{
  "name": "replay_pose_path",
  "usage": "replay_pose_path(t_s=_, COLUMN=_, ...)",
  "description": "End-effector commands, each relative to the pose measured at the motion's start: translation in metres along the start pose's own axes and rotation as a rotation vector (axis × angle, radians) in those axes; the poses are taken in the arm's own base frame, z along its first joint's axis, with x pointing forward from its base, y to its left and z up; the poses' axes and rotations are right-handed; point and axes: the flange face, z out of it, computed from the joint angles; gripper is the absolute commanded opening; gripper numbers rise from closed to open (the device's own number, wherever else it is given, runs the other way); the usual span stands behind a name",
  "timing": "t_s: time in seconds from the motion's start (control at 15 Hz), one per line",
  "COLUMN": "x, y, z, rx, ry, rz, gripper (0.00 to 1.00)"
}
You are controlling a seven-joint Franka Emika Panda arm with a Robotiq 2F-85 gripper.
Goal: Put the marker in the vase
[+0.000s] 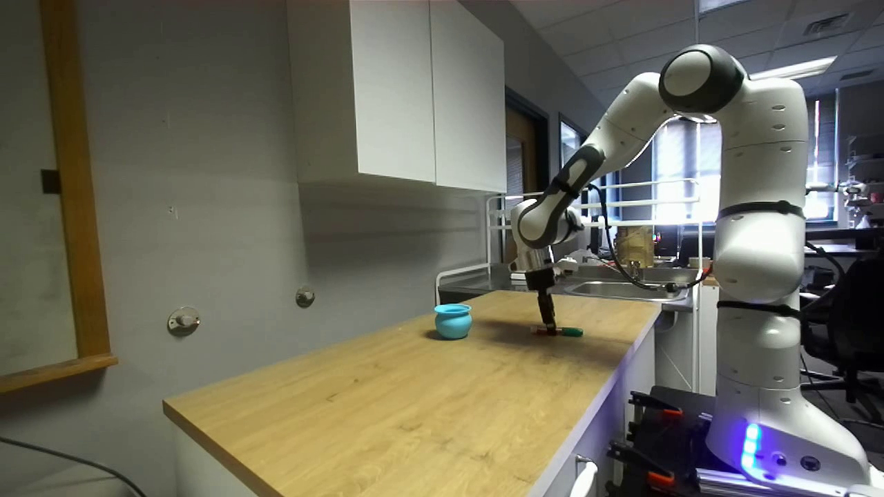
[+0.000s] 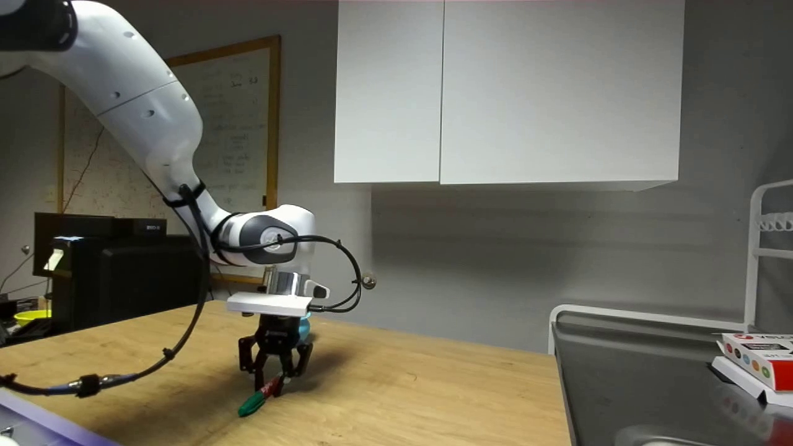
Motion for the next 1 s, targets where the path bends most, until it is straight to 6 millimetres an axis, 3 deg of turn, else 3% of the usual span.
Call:
replay_pose_path(t_s=0.0, x=0.001, y=-0.001, z=0.004, rx=-0.020, ry=-0.004, rz=0.006, gripper=0.13)
replay_pose_path(t_s=0.2, x=0.004, y=-0.004, z=-0.008, rx=-0.056, ry=0.048, rz=0.100, gripper=0.08)
replay_pose_path(t_s=0.4, x=0.010, y=-0.013, z=-0.024, rx=-0.090, ry=0.125, rz=0.191, gripper=0.13)
replay_pose_path(t_s=0.6, x=0.017, y=-0.022, z=-0.038, rx=-0.135, ry=0.170, rz=0.254, gripper=0.11)
replay_pose_path(t_s=0.93, x=0.023, y=-0.027, z=-0.044, rx=-0.183, ry=0.165, rz=0.320, gripper=0.12)
